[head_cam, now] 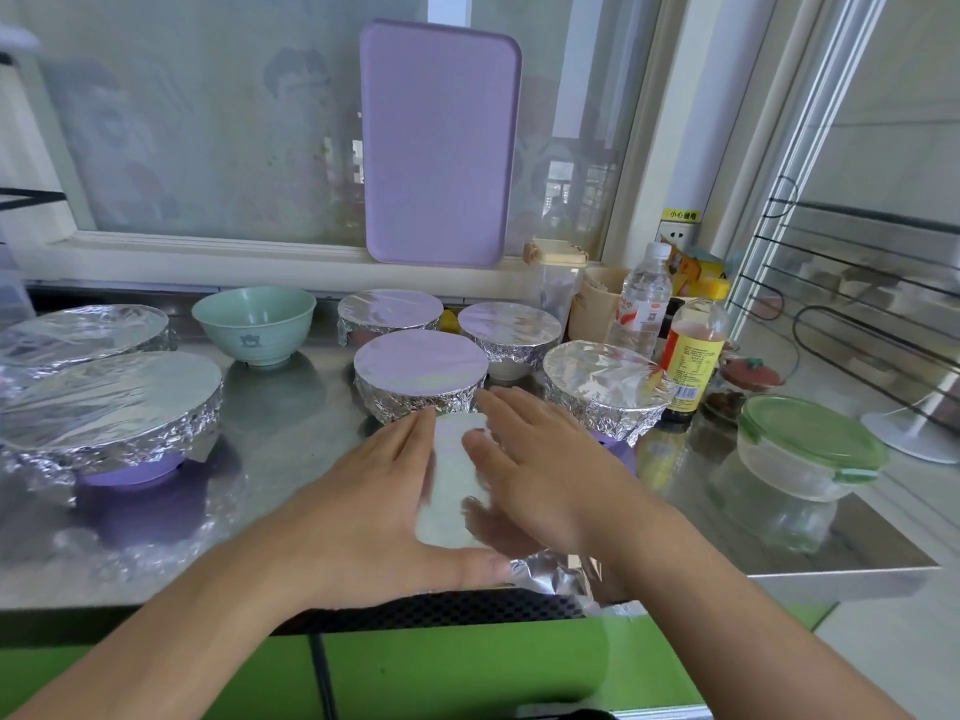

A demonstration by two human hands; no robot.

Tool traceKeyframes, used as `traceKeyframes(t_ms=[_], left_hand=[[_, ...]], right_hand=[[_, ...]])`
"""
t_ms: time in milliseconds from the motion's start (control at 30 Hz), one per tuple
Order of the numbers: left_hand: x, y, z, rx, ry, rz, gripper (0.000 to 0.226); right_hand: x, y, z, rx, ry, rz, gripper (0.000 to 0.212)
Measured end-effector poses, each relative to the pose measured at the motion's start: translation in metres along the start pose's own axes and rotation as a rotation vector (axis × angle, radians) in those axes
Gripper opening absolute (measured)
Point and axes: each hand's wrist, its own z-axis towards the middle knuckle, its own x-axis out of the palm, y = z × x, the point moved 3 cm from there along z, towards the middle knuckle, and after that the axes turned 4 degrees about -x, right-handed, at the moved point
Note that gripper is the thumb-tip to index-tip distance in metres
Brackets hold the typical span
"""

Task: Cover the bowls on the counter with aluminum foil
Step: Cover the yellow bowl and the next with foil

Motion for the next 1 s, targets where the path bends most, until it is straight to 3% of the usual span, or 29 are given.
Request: traceKeyframes(t_ms=[100,333,600,733,833,933,1000], left_hand=[[0.000,-0.001,0.001,0.051,-0.049,-0.048,0.154],[0.004,0.007,0.002,0.034,-0.038,-0.055,0.164],[0.003,0.007,-0.002,0.036,-0.009,-0.043,0.159],[-0.002,0.007,0.003,0.037,0.057,-0.178,0.156],[-0.007,-0.003,0.013,0.025,-0.057,-0.354,0.123],[-0.002,-0.019,0.018,0.053,-0.262,-0.215,0.090],[0.006,-0.023,0.019,0.074,-0.325,-0.129,0.083]], right_hand=[[0.005,0.014,0.006,0.061,0.010,0.182,0.064],[0.010,0.013,-0.024,0.083,0.033,0.032,0.103],[-0.002,-0.004,-0.043,0.126,0.117,0.085,0.110],[-0.009,-0.010,-0.031,0.136,0.065,0.212,0.089],[-0.003,-0.008,-0.006,0.023,-0.116,0.221,0.067],[0.013,-0.006,0.008,-0.023,-0.127,0.211,0.055],[0.021,-0.008,0.008,-0.035,-0.117,0.201,0.042]])
